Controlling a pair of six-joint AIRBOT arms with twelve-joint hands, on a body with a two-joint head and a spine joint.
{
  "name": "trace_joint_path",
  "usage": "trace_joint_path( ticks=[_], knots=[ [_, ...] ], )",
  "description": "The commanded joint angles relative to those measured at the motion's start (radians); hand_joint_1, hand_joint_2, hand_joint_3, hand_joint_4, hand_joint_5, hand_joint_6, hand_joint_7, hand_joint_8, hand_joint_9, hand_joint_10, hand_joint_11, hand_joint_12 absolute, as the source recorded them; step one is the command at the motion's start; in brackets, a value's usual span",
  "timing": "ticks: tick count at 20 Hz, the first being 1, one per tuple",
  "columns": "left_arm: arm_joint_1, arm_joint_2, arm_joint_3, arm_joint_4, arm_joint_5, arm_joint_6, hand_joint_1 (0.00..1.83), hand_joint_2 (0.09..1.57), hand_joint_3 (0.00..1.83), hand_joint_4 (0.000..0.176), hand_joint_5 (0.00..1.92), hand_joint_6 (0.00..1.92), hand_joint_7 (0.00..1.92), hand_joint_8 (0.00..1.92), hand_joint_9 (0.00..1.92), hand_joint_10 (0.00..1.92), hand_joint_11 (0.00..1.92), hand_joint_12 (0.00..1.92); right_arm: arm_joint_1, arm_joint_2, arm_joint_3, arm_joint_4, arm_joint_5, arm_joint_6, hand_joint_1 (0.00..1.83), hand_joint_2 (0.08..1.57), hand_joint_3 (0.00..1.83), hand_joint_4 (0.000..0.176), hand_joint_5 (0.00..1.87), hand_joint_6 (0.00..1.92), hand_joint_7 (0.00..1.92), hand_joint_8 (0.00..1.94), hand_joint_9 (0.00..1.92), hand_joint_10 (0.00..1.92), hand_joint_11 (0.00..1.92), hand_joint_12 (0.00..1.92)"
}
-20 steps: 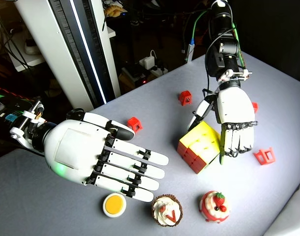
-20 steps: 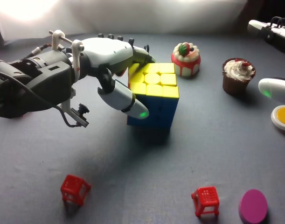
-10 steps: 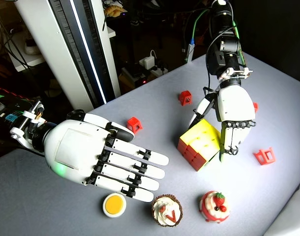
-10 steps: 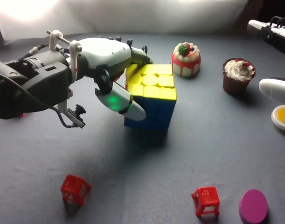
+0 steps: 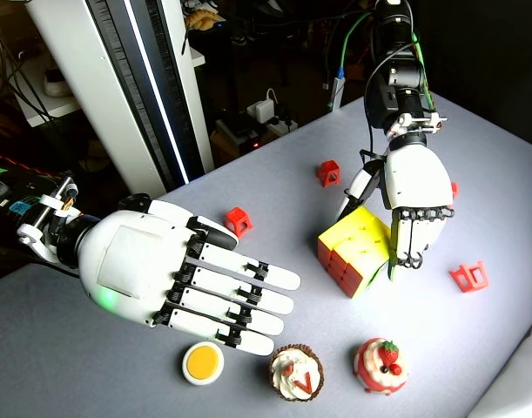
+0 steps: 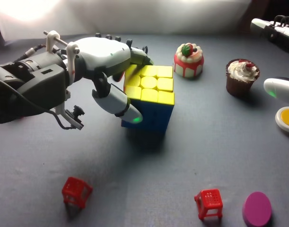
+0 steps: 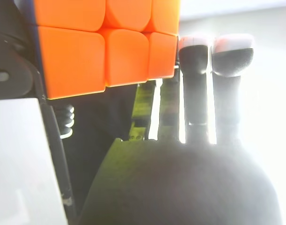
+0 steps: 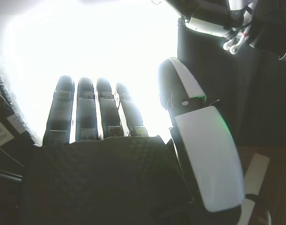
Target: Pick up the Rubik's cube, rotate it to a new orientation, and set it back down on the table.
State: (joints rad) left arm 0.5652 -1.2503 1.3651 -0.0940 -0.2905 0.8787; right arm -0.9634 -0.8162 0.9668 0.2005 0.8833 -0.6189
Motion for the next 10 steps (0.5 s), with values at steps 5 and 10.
trace_joint_path(
  ticks=[5,10],
  knots=[
    [-0.004,0.003,-0.001,-0.002,-0.12,-0.004,1.04,1.01,0.0,0.0,0.31,0.24,0.31,0.02,0.18,0.54,0.0,1.6,0.009,0.0,0.004,0.007,0.13,0.006,0.59,1.37,0.0,0.0,0.0,0.0,0.0,0.0,0.0,0.0,0.0,0.0],
    [-0.003,0.003,-0.003,-0.001,-0.12,-0.004,0.85,1.0,0.0,0.06,0.13,0.03,0.14,0.0,0.01,0.28,0.0,1.31,0.009,0.0,0.004,0.007,0.13,0.006,0.64,1.39,0.0,0.0,0.0,0.0,0.0,0.0,0.0,0.0,0.0,0.0]
  ],
)
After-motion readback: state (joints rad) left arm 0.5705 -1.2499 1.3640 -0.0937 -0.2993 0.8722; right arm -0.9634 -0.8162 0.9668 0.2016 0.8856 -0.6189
